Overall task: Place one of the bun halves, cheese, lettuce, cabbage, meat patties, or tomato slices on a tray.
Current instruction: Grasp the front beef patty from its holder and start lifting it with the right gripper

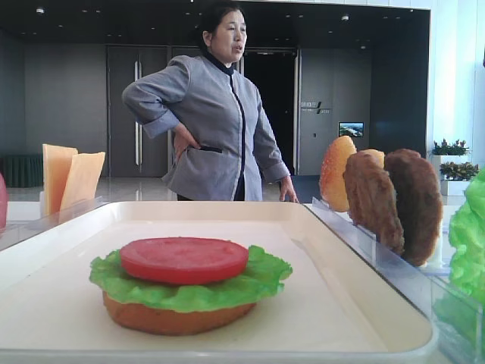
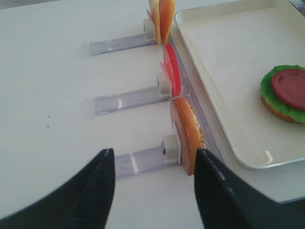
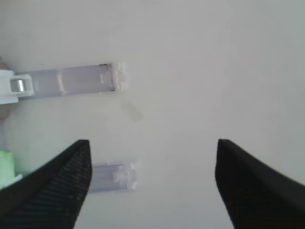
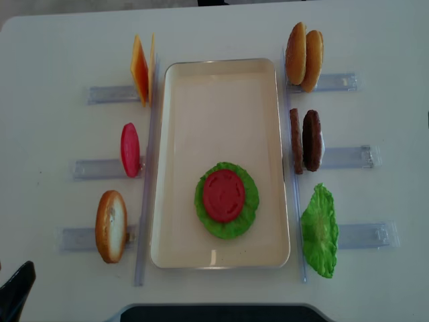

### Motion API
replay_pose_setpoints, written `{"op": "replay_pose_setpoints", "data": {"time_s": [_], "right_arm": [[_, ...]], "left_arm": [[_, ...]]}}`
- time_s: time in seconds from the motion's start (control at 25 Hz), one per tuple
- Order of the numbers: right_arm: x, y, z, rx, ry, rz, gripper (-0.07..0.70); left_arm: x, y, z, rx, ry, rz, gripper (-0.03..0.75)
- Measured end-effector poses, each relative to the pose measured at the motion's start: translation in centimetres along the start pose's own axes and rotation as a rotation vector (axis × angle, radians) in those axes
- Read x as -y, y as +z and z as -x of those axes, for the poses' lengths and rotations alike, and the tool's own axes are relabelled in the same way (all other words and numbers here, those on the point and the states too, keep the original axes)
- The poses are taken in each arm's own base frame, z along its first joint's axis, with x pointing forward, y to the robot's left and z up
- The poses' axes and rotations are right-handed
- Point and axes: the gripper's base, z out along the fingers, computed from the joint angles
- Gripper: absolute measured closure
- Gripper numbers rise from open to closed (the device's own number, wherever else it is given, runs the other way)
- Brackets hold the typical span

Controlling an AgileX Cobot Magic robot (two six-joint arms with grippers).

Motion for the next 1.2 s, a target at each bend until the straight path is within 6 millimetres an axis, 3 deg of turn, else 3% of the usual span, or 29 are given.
{"op": "replay_pose_setpoints", "data": {"time_s": [0.36, 0.84, 1.2], "right_arm": [[-6.4, 0.0, 0.1, 0.095, -0.041, 0.077, 0.118], [-12.1, -0.4, -1.4, 0.14, -0.069, 0.199, 0.146], [-15.1, 3.5, -0.5, 0.029, -0.114, 0.164, 0.146]], "left_arm": [[0.0, 0.0, 0.0, 0.0, 0.0, 0.0, 0.307], [0.0, 0.0, 0.0, 0.0, 0.0, 0.0, 0.307], [0.0, 0.0, 0.0, 0.0, 0.0, 0.0, 0.307]]}}
